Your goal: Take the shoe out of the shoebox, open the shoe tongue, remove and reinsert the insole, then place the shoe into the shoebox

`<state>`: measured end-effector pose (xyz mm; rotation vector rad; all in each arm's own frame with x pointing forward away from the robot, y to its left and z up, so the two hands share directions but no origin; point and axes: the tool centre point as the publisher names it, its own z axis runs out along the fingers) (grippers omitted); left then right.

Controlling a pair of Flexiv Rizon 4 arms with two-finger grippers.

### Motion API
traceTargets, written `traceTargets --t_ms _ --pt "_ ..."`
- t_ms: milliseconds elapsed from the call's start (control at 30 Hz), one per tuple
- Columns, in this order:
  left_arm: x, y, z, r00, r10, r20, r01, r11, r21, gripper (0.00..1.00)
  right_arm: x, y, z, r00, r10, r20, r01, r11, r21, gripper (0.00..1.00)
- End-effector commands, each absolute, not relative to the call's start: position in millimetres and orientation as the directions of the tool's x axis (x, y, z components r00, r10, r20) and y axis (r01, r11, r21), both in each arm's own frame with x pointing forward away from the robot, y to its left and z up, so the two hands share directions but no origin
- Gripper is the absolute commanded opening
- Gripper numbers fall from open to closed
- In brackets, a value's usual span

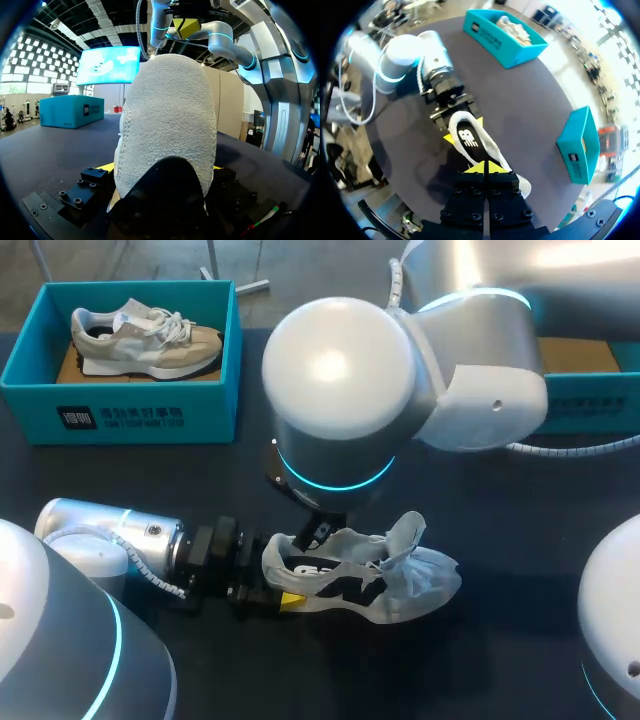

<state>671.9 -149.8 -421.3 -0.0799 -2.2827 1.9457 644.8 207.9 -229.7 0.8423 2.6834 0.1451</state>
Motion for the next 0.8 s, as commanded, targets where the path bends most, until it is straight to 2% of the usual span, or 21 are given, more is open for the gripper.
traceTargets --t_ms 33,167,500,800 --pt "672.1 -150.1 -423.6 -0.989 0.130 0.072 -0.051 0.164 -0.985 0.00 659.0 220.1 -252.0 -0.872 0.435 -0.222 0.410 0.899 0.153 0.00" --pt "672.1 -150.1 -423.6 -0.989 0.130 0.072 -0.051 0.164 -0.985 0.00 665.3 225.4 -266.8 -0.939 0.286 -0.190 0.264 0.955 0.134 0.00" --pt "672.1 -150.1 -423.6 -0.989 0.130 0.072 -0.051 0.164 -0.985 0.00 671.0 223.4 -316.5 -0.985 0.136 -0.105 0.123 0.985 0.125 0.00" --pt "672.1 -150.1 -423.6 -0.989 0.130 0.072 -0.051 0.164 -0.985 0.00 671.4 221.7 -320.0 -0.986 0.139 -0.097 0.128 0.985 0.114 0.00"
